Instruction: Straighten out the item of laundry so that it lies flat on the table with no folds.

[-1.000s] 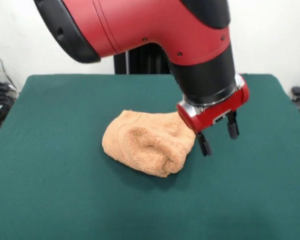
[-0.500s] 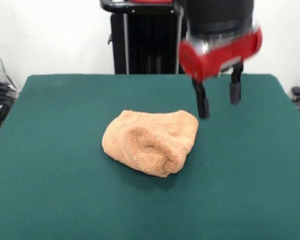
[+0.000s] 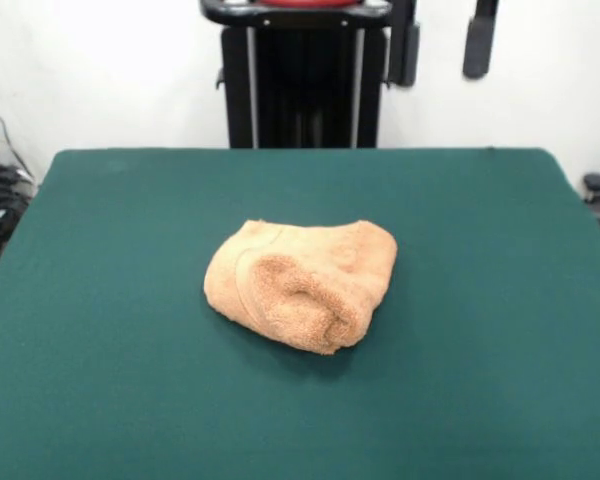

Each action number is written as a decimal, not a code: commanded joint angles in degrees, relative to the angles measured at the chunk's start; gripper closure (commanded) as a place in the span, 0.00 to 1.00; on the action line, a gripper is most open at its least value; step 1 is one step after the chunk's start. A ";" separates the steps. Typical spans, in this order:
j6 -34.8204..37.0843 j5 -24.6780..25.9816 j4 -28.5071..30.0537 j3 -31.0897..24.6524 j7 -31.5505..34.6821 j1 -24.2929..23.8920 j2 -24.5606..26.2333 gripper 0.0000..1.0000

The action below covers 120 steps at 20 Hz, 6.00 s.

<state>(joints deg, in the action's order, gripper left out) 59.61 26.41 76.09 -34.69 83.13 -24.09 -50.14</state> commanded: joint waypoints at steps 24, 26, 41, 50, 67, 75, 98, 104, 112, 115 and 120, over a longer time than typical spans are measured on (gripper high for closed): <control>-13.38 -2.61 11.49 -0.43 0.00 -5.15 9.73 0.00; -14.31 -2.53 11.31 -0.92 -0.79 -5.67 10.99 0.00; -17.70 -2.71 11.31 -2.68 -2.48 -6.80 15.10 0.00; -16.88 -2.87 10.85 -3.70 -4.28 -7.33 15.21 0.00; -12.93 -0.46 9.00 -7.91 -14.42 -12.56 18.22 0.00; -11.66 0.07 10.56 -9.35 -14.38 -14.59 18.01 0.00; -0.09 -1.05 9.69 -7.71 -10.41 -10.89 15.33 0.00; -1.06 0.37 9.44 -6.57 -9.39 -10.65 13.10 0.00; 0.44 5.32 9.59 -3.26 -10.08 -9.22 11.62 0.00; 0.60 6.86 10.47 -2.79 -10.11 -9.09 11.58 0.00; 0.17 8.86 11.57 -3.21 -10.96 -9.68 11.68 0.00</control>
<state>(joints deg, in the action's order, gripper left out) 56.19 30.98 82.09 -39.20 83.04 -36.21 -40.76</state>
